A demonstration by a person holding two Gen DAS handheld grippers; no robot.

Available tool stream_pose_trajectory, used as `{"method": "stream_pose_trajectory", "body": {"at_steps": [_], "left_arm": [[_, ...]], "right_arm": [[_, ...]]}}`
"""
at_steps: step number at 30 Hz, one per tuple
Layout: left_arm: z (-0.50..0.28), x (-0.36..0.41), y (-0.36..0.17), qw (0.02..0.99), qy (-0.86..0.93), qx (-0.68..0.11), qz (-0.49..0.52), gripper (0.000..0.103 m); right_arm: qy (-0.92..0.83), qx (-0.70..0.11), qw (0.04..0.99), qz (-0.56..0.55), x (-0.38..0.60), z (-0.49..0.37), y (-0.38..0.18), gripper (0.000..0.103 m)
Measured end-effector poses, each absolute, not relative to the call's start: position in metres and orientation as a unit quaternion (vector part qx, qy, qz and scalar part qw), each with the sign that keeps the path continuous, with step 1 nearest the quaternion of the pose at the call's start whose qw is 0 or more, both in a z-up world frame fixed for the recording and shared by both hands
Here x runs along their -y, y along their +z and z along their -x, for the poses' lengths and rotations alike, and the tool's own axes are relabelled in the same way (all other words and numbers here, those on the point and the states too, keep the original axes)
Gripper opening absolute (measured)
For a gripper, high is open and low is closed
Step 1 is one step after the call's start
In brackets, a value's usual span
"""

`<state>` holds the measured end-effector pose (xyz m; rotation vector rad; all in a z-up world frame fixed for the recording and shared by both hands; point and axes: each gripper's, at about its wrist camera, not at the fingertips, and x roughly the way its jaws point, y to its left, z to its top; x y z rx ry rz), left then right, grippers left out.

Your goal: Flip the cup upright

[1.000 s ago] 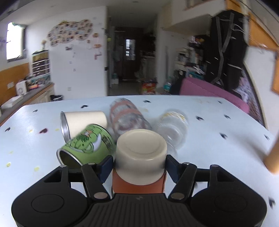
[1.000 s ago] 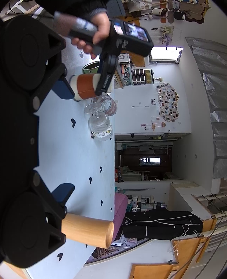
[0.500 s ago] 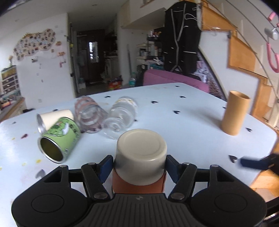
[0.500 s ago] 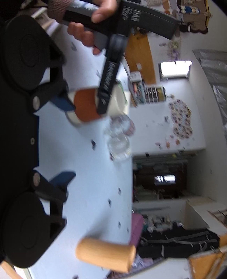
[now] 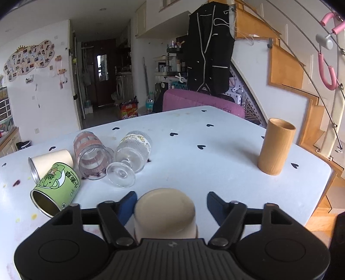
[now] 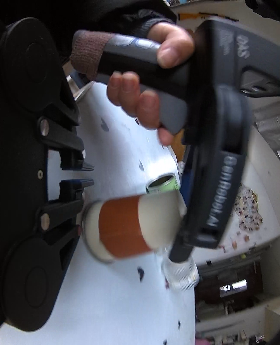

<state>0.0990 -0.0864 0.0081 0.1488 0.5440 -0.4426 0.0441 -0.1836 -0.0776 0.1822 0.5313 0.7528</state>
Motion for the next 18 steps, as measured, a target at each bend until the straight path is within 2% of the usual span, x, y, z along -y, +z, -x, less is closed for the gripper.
{"method": "stream_pose_trajectory", "body": {"at_steps": [3, 6, 18], "left_arm": [[-0.096, 0.073, 0.010, 0.934, -0.224, -0.272, -0.053, 0.057], [-0.088, 0.063, 0.010, 0.934, -0.232, -0.266, -0.048, 0.057], [-0.047, 0.031, -0.001, 0.926, -0.258, -0.273, -0.019, 0.057]], "right_arm": [[0.340, -0.265, 0.898, -0.083, 0.175, -0.053, -0.085, 0.008], [0.332, -0.265, 0.898, -0.110, 0.182, -0.056, -0.086, 0.000], [0.249, -0.252, 0.928, -0.118, 0.211, -0.057, -0.079, 0.001]]}}
